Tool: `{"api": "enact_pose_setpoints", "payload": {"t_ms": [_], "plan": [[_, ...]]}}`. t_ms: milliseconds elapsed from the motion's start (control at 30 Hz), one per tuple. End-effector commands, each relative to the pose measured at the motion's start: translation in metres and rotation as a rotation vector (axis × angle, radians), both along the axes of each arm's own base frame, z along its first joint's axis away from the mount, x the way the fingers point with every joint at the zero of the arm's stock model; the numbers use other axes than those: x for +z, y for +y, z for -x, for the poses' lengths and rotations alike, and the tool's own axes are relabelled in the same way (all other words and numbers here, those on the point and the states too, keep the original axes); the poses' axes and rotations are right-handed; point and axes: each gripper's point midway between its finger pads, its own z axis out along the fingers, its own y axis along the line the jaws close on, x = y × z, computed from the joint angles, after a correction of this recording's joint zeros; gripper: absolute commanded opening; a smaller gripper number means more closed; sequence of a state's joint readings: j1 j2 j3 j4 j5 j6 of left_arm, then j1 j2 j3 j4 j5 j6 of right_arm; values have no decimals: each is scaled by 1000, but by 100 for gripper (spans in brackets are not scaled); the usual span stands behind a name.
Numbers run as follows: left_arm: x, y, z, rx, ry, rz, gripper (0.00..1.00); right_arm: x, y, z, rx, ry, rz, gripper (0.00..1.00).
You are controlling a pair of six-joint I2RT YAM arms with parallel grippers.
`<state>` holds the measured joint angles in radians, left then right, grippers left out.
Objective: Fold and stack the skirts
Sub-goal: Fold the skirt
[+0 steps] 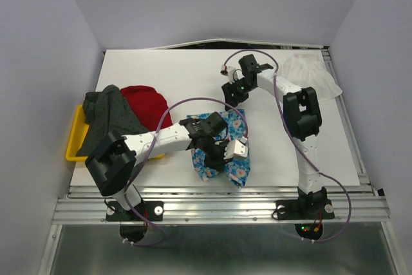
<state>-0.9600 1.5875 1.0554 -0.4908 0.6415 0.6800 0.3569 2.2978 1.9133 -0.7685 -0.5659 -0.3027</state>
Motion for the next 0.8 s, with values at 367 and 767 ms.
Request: {"api": "enact_pose_setpoints", "payload": {"t_ms": [367,767], "plan": [[51,-14,-57,98,-31,127,0,-53,-15,89,154,124,21,32],[45,-14,-140,270,-175,118,0,-71,-18,107,183,137,27,25]]}}
